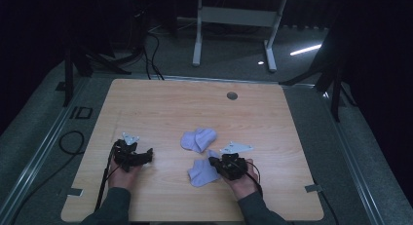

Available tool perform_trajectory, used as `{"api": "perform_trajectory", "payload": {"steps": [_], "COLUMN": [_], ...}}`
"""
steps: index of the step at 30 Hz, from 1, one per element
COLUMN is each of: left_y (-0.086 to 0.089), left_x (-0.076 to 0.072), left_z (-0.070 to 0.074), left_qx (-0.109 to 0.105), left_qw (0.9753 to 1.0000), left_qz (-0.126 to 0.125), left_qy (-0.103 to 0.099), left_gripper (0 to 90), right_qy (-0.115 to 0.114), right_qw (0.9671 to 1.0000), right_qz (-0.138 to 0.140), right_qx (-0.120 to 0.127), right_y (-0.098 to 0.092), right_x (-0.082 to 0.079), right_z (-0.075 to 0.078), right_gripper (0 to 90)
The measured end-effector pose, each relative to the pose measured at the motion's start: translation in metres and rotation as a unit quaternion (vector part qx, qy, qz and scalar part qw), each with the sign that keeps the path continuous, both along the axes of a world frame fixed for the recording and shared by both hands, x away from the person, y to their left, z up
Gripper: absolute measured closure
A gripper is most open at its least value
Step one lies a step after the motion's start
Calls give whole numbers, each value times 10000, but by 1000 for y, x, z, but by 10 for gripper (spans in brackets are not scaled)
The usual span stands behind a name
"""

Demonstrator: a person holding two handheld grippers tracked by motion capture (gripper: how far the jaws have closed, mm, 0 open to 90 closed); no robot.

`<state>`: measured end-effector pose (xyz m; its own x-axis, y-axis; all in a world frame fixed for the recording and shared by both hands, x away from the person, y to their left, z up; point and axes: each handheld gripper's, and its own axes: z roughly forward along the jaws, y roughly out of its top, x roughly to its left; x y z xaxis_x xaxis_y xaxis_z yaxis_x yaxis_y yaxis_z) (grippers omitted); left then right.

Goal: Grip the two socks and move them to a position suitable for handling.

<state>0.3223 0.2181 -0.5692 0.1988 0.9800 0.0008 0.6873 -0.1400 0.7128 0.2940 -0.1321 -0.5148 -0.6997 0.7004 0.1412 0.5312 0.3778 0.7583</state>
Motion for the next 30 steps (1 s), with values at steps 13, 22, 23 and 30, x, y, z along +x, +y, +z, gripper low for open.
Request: {"api": "perform_trajectory", "payload": {"steps": [13, 22, 23, 30], "left_y": [0, 0, 0, 0], "left_x": [0, 0, 0, 0], "left_z": [0, 0, 0, 0], "left_qx": [4, 1, 1, 11], "left_qw": [10000, 10000, 10000, 10000], "left_qz": [-3, -1, -1, 2], "left_qy": [4, 0, 0, 6], "left_gripper": [143, 143, 143, 143], "right_qy": [-112, -362, -362, -385], "right_qw": [9984, 9951, 9951, 9933], "right_qz": [-563, -767, -767, -731], "right_qx": [-9, -500, -500, -802], "right_y": [-40, -62, -62, -72], "right_x": [-4, -6, -6, 7], "right_z": [-1, 10, 10, 14], "right_gripper": [858, 719, 719, 786]}}
